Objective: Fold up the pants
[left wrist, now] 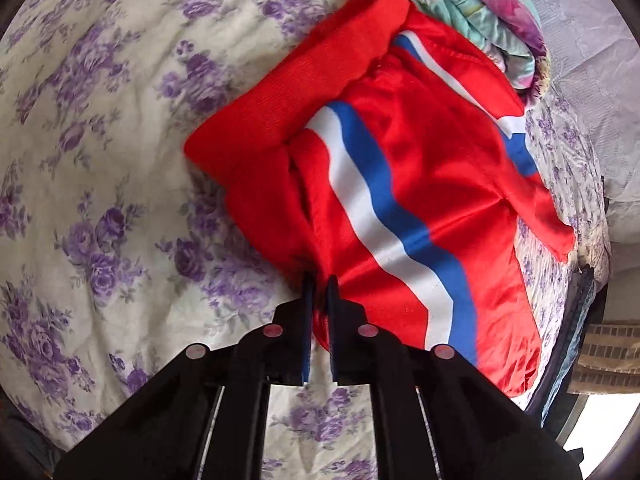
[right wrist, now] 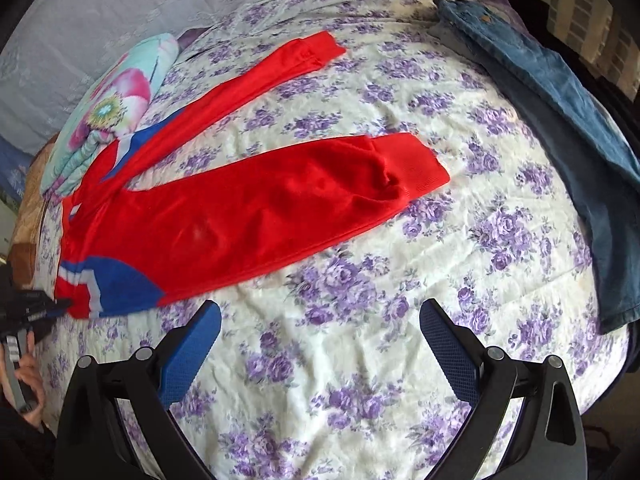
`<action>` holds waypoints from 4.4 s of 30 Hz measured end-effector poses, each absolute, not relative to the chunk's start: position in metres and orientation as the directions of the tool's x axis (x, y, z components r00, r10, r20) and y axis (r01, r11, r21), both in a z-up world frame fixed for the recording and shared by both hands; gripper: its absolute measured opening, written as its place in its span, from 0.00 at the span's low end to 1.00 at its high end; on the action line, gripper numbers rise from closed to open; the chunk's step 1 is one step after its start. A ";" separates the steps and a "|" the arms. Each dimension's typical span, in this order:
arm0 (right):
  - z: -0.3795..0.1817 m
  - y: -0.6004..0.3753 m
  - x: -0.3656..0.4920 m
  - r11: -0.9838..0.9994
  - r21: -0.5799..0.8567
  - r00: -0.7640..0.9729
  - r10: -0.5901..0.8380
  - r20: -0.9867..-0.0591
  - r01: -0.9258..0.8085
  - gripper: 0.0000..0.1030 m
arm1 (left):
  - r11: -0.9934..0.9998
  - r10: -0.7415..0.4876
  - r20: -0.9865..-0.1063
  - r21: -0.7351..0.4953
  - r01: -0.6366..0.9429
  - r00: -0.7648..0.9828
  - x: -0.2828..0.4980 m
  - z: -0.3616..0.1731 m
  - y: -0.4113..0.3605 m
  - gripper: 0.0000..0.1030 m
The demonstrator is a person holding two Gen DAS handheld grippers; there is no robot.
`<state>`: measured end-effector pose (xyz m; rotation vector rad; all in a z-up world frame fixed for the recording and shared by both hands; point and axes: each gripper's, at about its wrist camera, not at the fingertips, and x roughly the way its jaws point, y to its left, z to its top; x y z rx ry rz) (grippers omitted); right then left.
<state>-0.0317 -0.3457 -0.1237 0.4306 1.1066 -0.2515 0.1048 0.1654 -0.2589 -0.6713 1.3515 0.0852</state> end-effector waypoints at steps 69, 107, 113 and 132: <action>-0.168 -0.453 0.332 0.866 0.256 0.396 0.074 -0.915 0.430 0.83 | 0.982 -0.059 -0.993 -0.076 -0.174 0.102 0.292 -0.256 0.131 0.70; -0.127 -0.205 0.231 0.976 0.170 0.357 0.207 -0.911 -0.133 0.79 | 0.998 -0.023 -0.965 -0.039 -0.059 0.260 0.235 -0.214 0.131 0.75; -0.179 -0.155 0.232 0.968 0.147 0.253 0.197 -0.947 -0.203 0.46 | 0.999 -0.038 -0.980 -0.032 0.038 0.193 0.254 -0.195 0.157 0.20; -0.179 -0.133 0.238 0.974 0.074 0.228 0.124 -0.966 -0.216 0.50 | 0.869 -0.060 -0.996 -0.081 0.489 -0.059 0.341 -0.211 0.144 0.21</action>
